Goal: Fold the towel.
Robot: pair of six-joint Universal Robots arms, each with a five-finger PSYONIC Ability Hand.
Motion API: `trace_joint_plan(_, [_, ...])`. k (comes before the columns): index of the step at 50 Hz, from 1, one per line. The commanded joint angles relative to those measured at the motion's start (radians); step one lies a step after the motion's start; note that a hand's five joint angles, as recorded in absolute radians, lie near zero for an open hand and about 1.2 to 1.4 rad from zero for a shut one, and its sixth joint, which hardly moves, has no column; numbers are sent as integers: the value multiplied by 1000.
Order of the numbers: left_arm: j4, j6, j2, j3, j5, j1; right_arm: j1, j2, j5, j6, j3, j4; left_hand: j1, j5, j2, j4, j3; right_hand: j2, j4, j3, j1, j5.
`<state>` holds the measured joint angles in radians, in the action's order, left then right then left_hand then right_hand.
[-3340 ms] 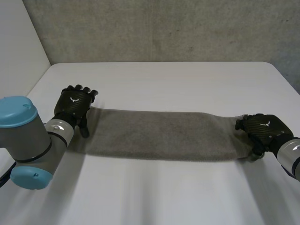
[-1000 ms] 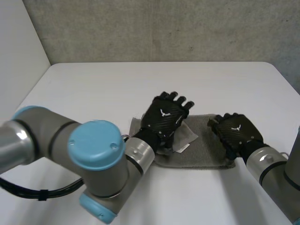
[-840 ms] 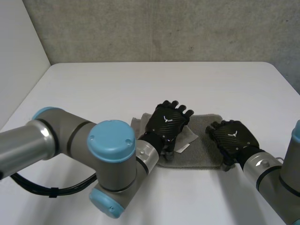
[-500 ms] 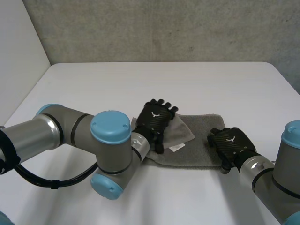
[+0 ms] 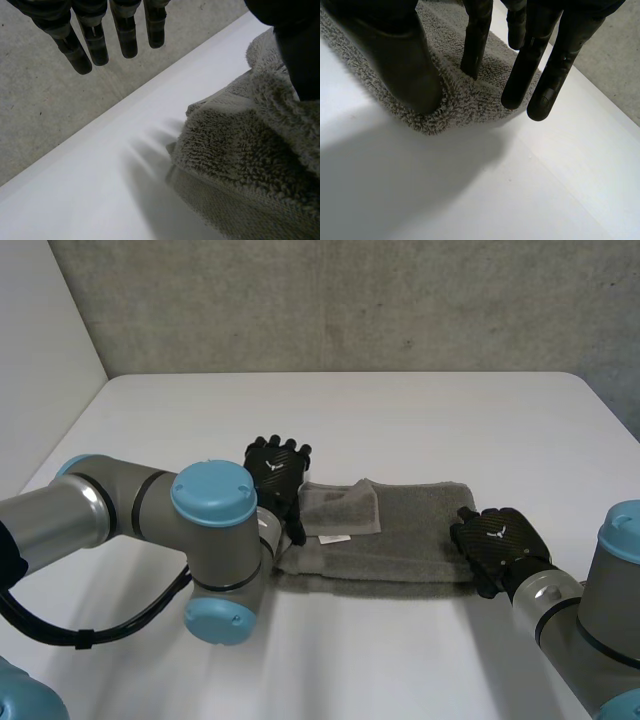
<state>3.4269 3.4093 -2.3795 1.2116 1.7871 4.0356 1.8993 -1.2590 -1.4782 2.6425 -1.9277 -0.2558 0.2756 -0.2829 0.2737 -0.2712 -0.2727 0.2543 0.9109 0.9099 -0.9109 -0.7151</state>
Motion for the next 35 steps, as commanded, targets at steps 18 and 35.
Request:
trace_joint_plan(18, [-5, -12, 22, 11, -106, -73, 1, 0, -22, -3, 3, -5, -33, 215, -31, 28, 30, 758, 102, 103, -102, -123])
trace_joint_plan(35, [-8, 1, -73, -129, -110, -79, -3, 0, -21, -4, 3, -5, -27, 209, -25, 22, 24, 764, 108, 109, -108, -129])
